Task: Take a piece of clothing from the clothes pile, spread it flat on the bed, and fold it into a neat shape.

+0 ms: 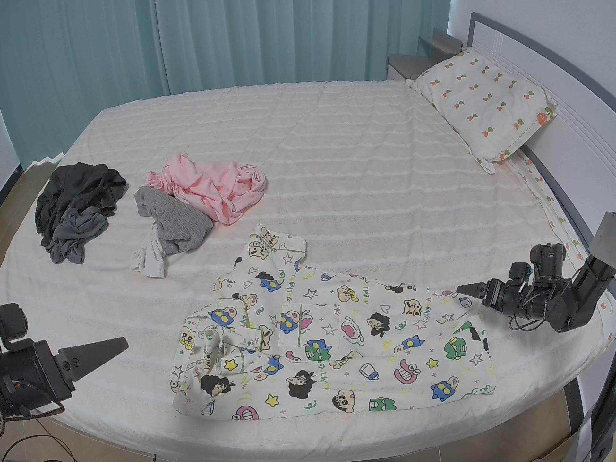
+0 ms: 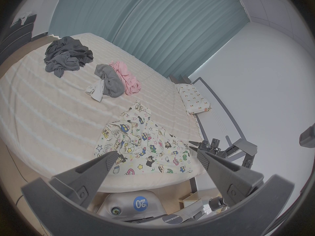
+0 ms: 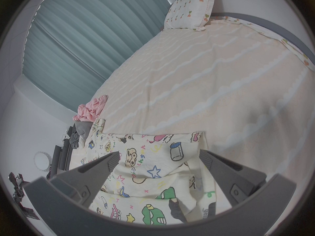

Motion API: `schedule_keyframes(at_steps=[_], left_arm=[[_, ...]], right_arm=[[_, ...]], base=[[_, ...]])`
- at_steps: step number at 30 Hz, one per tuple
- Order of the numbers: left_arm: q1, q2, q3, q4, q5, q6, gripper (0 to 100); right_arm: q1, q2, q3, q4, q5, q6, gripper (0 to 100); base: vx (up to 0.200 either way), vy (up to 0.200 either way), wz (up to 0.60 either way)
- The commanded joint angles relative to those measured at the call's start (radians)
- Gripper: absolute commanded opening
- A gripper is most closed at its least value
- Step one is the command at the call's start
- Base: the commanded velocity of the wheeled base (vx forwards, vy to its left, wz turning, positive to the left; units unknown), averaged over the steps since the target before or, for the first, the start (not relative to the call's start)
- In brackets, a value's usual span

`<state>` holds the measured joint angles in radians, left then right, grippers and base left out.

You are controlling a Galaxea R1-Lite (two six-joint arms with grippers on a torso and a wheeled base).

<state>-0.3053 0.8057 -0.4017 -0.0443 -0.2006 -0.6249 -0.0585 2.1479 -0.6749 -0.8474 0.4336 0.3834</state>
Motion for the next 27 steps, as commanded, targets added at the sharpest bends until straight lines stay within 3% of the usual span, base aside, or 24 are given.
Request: schedule_keyframes(at_steps=[1,17,27], left_arm=[[0.0,-0.02,0.009,0.0,0.0,-0.001,100],[0.0,-0.051,0.024,0.003,0.0,-0.001,100],[0.0,-0.051,0.024,0.003,-0.002,-0.001,100]], right_arm=[[0.006,0.06,-0.063,0.024,0.004,0.0,100],[0.016,0.125,-0.157,0.067,0.01,0.0,100],[-0.009,0.092,-0.114,0.056,0.002,-0.006,100]], base=[[0.0,0.0,0.0],[0.0,0.0,0.0],[0.0,0.0,0.0]])
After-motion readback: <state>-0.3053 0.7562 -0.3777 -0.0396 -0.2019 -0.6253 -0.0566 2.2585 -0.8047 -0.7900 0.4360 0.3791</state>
